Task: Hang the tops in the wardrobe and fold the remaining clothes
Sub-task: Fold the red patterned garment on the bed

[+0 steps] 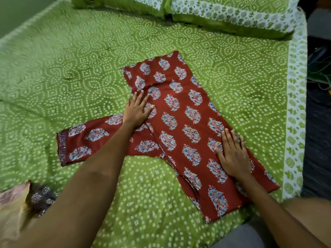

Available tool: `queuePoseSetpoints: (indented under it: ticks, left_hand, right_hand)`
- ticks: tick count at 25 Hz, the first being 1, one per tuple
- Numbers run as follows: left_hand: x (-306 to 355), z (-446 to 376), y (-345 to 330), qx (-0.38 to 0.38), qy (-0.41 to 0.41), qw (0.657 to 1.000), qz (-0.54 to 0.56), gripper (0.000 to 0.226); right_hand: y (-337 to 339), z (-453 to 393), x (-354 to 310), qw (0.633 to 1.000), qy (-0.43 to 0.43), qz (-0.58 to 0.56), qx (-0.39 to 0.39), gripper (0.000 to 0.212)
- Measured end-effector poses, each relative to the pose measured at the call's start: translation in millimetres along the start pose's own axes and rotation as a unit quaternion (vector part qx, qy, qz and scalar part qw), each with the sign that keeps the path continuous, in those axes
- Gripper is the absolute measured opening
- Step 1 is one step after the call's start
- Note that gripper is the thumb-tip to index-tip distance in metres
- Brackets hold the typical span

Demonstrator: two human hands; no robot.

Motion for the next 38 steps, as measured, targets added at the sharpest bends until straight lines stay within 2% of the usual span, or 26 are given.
queuePoseSetpoints:
  ticks: [2, 5, 6, 8, 10, 11, 13, 15, 17, 20, 21, 22, 24, 25, 26, 27, 28, 29, 30, 32, 33, 35, 36, 38]
  left_hand:
    - [-22.7, 29.1, 9.8, -0.002, 0.024, 1.000, 0.001, 0.062]
    - [-52.5, 93.4, 33.6, 0.074, 0.068, 0.995, -0.008, 0.071]
    - [-68.8, 119.8, 43.1, 0.114, 0.119, 0.986, -0.017, 0.073]
    - [-106.4, 173.4, 55.9, 0.157, 0.281, 0.947, 0.017, 0.079]
    - [-131.6, 214.1, 58.8, 0.155, 0.422, 0.889, 0.094, 0.085]
    - [-137.3, 223.8, 59.3, 0.152, 0.450, 0.874, 0.104, 0.087]
    - [-142.5, 223.7, 64.9, 0.145, 0.461, 0.869, 0.105, 0.090]
    - [-153.3, 218.5, 68.7, 0.150, 0.475, 0.857, 0.131, 0.086]
    - [-160.2, 211.3, 76.8, 0.169, 0.474, 0.836, 0.221, 0.067]
    - [-123.7, 191.9, 97.0, 0.252, 0.399, 0.788, 0.395, 0.038]
    - [-95.1, 180.2, 101.5, 0.272, 0.361, 0.777, 0.439, 0.032]
    - [-58.9, 165.5, 104.1, 0.269, 0.318, 0.770, 0.484, 0.027]
    - [26.5, 134.8, 101.8, 0.184, 0.206, 0.774, 0.570, 0.025]
    - [65.6, 122.8, 97.4, 0.119, 0.137, 0.793, 0.582, 0.031]
    - [98.2, 117.2, 96.4, 0.088, 0.071, 0.821, 0.560, 0.041]
    - [116.1, 116.4, 94.8, 0.098, 0.023, 0.854, 0.511, 0.049]
    - [126.0, 118.5, 91.2, 0.140, -0.008, 0.881, 0.452, 0.054]
    - [126.8, 123.8, 80.0, 0.174, -0.008, 0.906, 0.387, 0.059]
    - [124.7, 131.3, 61.1, 0.166, 0.014, 0.932, 0.321, 0.068]
    - [116.6, 151.6, 8.4, 0.079, 0.096, 0.967, 0.221, 0.089]
    - [113.5, 162.2, -12.9, 0.062, 0.126, 0.967, 0.212, 0.094]
    - [109.3, 174.2, -30.8, 0.098, 0.162, 0.946, 0.264, 0.090]
    - [107.4, 175.4, -31.2, 0.129, 0.170, 0.932, 0.293, 0.084]
    - [102.2, 173.9, -25.4, 0.181, 0.175, 0.915, 0.315, 0.070]
  right_hand:
    - [1.9, -0.2, 1.4, 1.000, 0.006, 0.009, -0.011, 0.079]
    - [10.6, -2.6, -5.5, 0.999, -0.028, 0.016, -0.038, 0.087]
    - [15.6, -2.9, -20.0, 0.998, -0.037, 0.019, -0.042, 0.090]
    - [21.4, -4.0, -69.3, 0.999, 0.003, 0.013, -0.048, 0.100]
    - [20.1, -8.1, -132.1, 0.995, 0.065, -0.016, -0.067, 0.107]
    - [19.4, -12.5, -161.0, 0.993, 0.081, -0.037, -0.076, 0.103]
    - [23.3, -18.9, -208.1, 0.988, 0.115, -0.057, -0.091, 0.091]
    - [26.7, -14.0, -240.8, 0.979, 0.182, -0.046, -0.084, 0.089]
    - [29.2, -5.0, -253.6, 0.966, 0.238, -0.058, -0.079, 0.097]
    - [34.7, -10.6, -249.1, 0.948, 0.228, -0.165, -0.149, 0.106]
    - [39.4, -15.8, -248.3, 0.924, 0.204, -0.262, -0.190, 0.107]
    - [47.9, -20.4, -248.2, 0.876, 0.172, -0.390, -0.224, 0.109]
    - [65.1, -32.5, -239.1, 0.754, 0.096, -0.610, -0.225, 0.099]
    - [71.1, -39.9, -226.2, 0.715, 0.044, -0.671, -0.190, 0.079]
    - [73.6, -46.2, -206.3, 0.691, -0.019, -0.708, -0.145, 0.053]
    - [72.4, -51.1, -180.0, 0.673, -0.087, -0.728, -0.103, 0.032]
    - [66.2, -54.6, -151.4, 0.645, -0.155, -0.745, -0.071, 0.022]
    - [57.3, -54.9, -124.9, 0.609, -0.213, -0.762, -0.055, 0.021]
    - [46.0, -53.7, -102.5, 0.568, -0.252, -0.782, -0.058, 0.027]
    - [27.0, -51.2, -74.9, 0.478, -0.288, -0.825, -0.088, 0.052]
    - [21.2, -51.3, -70.1, 0.443, -0.292, -0.842, -0.101, 0.062]
    - [14.3, -57.5, -71.3, 0.414, -0.301, -0.852, -0.111, 0.076]
    - [13.9, -63.2, -73.0, 0.416, -0.309, -0.848, -0.108, 0.077]
    - [23.0, -75.8, -69.9, 0.443, -0.330, -0.830, -0.076, 0.070]
Point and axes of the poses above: each hand's wrist, its own z-axis away from the middle knuckle, its own y-axis out of the back of the hand, x = y × z, the point moved 6 cm from there along -z, towards the middle knuckle, and after that the axes turned 8 degrees about z, right-handed, at the moved point
